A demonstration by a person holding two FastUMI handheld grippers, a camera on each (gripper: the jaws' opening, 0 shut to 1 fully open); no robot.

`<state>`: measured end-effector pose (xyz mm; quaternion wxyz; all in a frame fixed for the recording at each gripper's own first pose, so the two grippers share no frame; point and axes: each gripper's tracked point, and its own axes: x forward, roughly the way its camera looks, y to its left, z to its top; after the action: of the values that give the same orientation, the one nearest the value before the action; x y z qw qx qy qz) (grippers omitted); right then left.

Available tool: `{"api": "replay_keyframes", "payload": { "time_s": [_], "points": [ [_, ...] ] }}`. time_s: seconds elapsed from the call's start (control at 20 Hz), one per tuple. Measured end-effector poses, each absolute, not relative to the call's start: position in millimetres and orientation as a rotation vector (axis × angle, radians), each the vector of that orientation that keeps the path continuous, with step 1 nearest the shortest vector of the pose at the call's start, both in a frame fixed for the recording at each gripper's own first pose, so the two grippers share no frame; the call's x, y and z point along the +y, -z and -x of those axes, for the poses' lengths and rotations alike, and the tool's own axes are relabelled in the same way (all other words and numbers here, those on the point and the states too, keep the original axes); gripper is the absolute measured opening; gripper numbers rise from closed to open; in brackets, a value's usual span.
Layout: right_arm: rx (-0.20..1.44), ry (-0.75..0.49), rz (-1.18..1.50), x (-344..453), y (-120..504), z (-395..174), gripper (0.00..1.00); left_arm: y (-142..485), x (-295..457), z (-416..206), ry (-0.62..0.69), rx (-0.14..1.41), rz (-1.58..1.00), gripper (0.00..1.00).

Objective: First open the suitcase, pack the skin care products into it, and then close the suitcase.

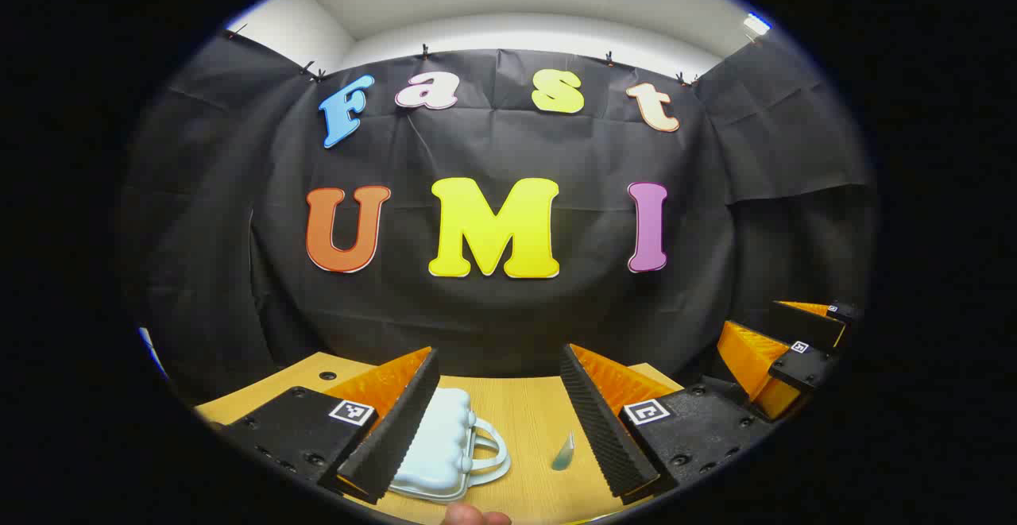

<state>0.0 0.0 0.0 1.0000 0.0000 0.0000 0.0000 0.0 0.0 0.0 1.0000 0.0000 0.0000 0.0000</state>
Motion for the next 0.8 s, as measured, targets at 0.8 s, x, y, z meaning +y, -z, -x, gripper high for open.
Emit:
{"api": "replay_keyframes", "payload": {
  "time_s": [0.8],
  "points": [
    [-0.015,0.043,0.000,-19,-4,-4,0.80,10,-5,-7,0.001,0.024,-0.019,0.98]
  ]
}}
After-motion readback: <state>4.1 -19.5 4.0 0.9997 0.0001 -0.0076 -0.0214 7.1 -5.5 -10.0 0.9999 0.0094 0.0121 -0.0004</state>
